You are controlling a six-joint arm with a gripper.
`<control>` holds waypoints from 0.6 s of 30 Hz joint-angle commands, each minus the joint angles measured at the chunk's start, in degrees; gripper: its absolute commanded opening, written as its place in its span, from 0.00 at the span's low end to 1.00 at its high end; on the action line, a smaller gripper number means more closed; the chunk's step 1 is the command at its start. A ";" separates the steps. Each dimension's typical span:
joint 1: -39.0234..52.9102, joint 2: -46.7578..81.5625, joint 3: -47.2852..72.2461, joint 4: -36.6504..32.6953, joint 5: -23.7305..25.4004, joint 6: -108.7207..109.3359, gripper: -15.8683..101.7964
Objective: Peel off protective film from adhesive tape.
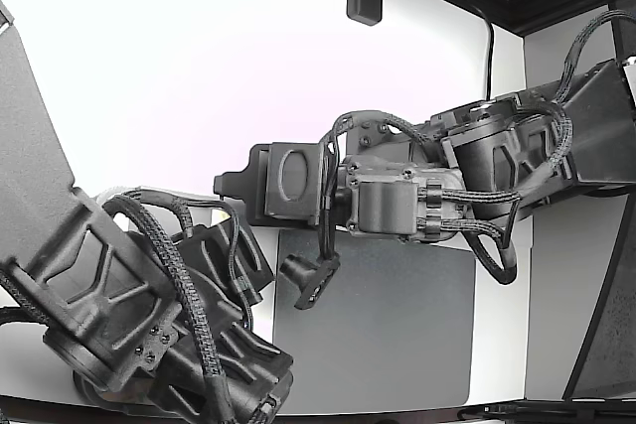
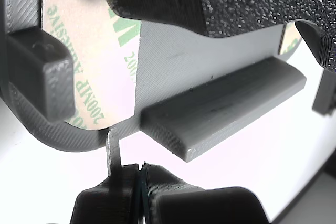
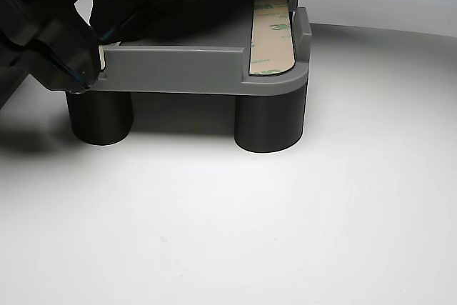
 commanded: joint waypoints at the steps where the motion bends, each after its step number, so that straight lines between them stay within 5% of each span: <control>1: -0.35 1.23 -1.05 -0.26 0.18 0.00 0.04; 18: -0.18 0.97 -1.14 -0.62 0.09 0.44 0.04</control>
